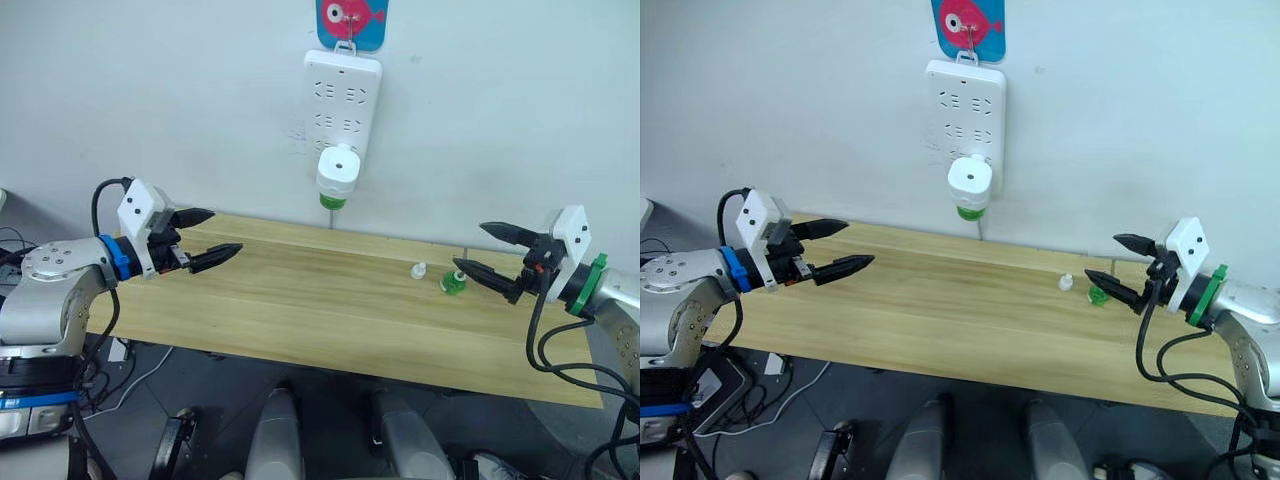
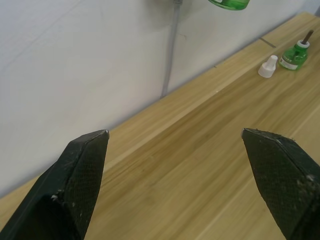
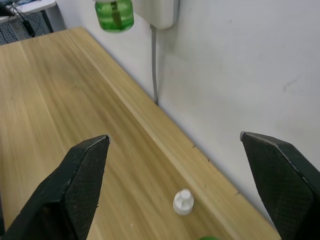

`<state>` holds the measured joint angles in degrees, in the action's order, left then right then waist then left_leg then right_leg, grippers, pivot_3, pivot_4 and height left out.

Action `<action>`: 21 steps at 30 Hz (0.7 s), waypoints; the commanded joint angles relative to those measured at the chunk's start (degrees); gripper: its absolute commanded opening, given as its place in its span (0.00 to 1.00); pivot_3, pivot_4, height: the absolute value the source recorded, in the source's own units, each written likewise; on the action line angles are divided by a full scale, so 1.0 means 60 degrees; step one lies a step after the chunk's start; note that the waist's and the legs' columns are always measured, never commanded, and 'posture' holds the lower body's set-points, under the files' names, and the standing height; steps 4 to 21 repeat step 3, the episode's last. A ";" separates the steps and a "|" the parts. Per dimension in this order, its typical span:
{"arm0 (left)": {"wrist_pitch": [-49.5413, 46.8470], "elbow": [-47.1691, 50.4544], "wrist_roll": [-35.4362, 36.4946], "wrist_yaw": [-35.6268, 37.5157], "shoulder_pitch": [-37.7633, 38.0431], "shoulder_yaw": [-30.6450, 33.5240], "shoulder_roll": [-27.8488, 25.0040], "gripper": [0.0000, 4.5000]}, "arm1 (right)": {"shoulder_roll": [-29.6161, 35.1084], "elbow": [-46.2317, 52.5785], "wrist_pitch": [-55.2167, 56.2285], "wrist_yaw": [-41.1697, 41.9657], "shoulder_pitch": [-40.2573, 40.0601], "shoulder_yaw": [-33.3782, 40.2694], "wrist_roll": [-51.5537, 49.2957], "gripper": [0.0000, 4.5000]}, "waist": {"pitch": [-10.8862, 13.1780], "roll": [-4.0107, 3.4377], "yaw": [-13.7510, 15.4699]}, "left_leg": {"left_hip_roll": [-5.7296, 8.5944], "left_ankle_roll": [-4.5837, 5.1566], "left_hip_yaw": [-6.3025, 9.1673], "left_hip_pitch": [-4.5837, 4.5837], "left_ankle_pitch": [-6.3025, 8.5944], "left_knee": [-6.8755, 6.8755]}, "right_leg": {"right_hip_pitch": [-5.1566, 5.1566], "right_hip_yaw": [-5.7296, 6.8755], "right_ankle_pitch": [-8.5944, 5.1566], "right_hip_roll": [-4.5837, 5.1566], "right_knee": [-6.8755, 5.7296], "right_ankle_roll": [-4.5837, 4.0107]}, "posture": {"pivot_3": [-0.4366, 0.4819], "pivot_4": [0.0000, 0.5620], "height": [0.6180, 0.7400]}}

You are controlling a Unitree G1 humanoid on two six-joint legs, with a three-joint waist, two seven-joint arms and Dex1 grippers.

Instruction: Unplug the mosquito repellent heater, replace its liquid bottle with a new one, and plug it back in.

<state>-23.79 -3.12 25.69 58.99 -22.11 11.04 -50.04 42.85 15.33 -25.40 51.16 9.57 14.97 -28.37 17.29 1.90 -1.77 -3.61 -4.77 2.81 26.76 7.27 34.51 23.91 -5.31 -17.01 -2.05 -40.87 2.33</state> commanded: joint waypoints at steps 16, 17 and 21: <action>0.0228 0.0022 -0.0049 0.0246 -0.0224 -0.0080 0.0015 1.00 | 0.0065 0.0387 0.0154 -0.0303 -0.0200 0.0432 -0.0064 0.99 | 0.0000 0.0000 -0.0008 | -0.0002 0.0000 -0.0001 -0.0001 0.0000 0.0000 | 0.0000 -0.0002 0.0000 0.0000 -0.0002 0.0000 | 0.47 0.45 1.00; 0.0228 0.0022 -0.0049 0.0246 -0.0224 -0.0080 0.0015 1.00 | 0.0065 0.0387 0.0154 -0.0303 -0.0200 0.0432 -0.0064 0.99 | 0.0000 0.0000 -0.0008 | -0.0002 0.0000 -0.0001 -0.0001 0.0000 0.0000 | 0.0000 -0.0002 0.0000 0.0000 -0.0002 0.0000 | 0.47 0.45 1.00; 0.0228 0.0022 -0.0049 0.0246 -0.0224 -0.0080 0.0015 1.00 | 0.0065 0.0387 0.0154 -0.0303 -0.0200 0.0432 -0.0064 0.99 | 0.0000 0.0000 -0.0008 | -0.0002 0.0000 -0.0001 -0.0001 0.0000 0.0000 | 0.0000 -0.0002 0.0000 0.0000 -0.0002 0.0000 | 0.47 0.45 1.00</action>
